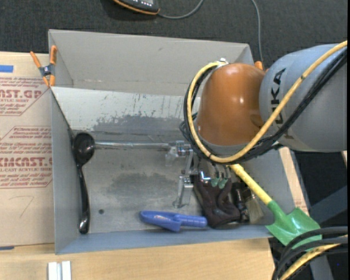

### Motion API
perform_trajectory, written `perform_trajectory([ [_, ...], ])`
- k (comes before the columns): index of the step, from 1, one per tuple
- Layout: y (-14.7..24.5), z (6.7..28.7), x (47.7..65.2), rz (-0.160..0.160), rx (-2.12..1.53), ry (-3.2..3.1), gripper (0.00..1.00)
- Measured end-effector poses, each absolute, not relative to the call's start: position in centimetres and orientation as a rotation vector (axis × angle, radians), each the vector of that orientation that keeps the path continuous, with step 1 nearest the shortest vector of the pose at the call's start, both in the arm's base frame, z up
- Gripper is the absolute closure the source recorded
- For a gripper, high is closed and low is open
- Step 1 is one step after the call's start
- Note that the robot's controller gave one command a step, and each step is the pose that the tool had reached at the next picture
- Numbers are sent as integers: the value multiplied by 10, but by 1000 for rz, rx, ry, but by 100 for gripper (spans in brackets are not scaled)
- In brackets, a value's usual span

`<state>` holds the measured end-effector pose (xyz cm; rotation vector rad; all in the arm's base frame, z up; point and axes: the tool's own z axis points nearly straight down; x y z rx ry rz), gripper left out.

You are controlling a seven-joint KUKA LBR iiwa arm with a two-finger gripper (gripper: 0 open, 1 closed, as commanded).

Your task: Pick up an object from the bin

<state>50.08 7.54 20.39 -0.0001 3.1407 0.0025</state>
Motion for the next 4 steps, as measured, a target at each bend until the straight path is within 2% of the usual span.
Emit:
perform_trajectory([
  [1, 75, 204, 501, 3, 0, 3141, 0],
  [2, 75, 268, 497, 2, -486, 3096, 0],
  [3, 63, 246, 495, 4, -436, 3093, 0],
  [4, 68, 301, 484, -1, -859, 2995, 0],
])
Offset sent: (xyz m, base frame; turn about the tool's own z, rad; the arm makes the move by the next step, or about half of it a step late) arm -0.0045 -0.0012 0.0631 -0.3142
